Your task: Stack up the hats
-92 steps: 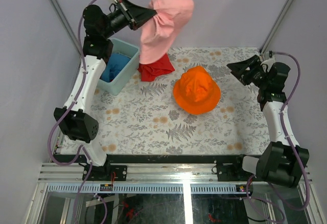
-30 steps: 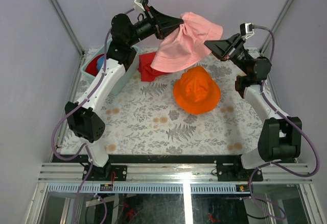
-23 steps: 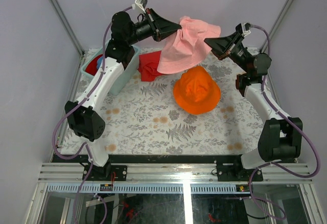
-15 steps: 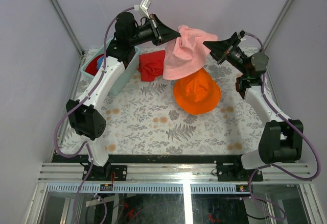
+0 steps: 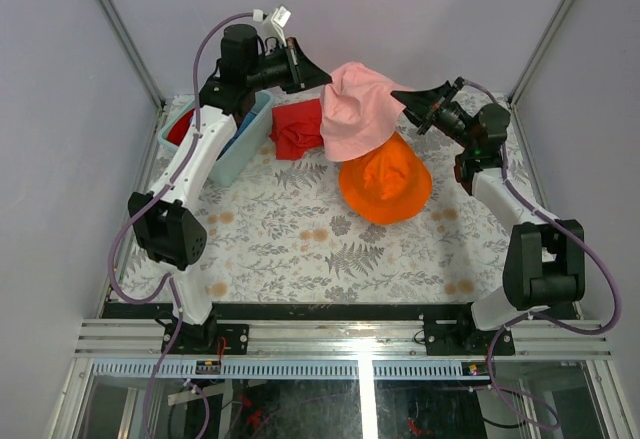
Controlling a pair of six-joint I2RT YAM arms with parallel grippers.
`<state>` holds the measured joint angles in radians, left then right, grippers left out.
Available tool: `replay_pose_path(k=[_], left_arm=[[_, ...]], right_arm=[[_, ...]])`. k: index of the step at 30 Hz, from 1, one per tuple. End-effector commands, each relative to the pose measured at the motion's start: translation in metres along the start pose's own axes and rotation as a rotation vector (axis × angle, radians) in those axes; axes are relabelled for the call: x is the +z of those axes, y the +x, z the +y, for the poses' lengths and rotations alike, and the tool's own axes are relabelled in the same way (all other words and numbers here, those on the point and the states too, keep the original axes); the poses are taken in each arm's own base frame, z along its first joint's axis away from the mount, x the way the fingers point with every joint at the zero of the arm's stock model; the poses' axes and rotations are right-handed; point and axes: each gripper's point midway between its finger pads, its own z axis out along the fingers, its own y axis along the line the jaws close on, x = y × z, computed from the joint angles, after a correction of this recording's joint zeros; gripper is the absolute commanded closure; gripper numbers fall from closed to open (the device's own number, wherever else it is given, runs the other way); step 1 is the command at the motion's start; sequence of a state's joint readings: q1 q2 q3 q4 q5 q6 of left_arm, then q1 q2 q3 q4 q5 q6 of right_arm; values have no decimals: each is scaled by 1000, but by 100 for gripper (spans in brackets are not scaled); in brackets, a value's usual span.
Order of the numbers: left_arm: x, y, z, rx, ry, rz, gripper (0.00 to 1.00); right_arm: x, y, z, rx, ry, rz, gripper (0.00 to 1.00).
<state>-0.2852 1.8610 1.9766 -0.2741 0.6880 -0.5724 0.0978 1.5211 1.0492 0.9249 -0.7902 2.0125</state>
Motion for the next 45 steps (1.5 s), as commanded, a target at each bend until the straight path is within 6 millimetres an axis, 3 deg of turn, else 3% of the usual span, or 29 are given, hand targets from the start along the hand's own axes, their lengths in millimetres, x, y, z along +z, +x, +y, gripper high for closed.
replay_pose_path(k=[1,9,19,27,33,38,42,45], left_arm=[[-4,3,14,52,-24,3,100],[-1,32,22,-25,3,69,100],[12,65,-2,-78,90,129,100],[25,103,-10,-92,115,207,100],[25,108,-9,-95,105,201,99],[14,94,5,-135,63,124,86],[-17,73,29,-236,49,6,73],[-39,82,46,-270,19,-27,71]], right_arm=[[-4,1,-19,-24,38,28,100],[-29,14,-50,-46,166,-1,100],[-80,9,-64,-131,289,-66,100],[-114,19,-108,-140,407,-80,100],[-132,14,-134,-157,469,-103,100],[-145,7,-156,-119,470,-112,100],[-146,1,-169,-71,467,-101,100],[-146,-3,-177,-11,437,-101,100]])
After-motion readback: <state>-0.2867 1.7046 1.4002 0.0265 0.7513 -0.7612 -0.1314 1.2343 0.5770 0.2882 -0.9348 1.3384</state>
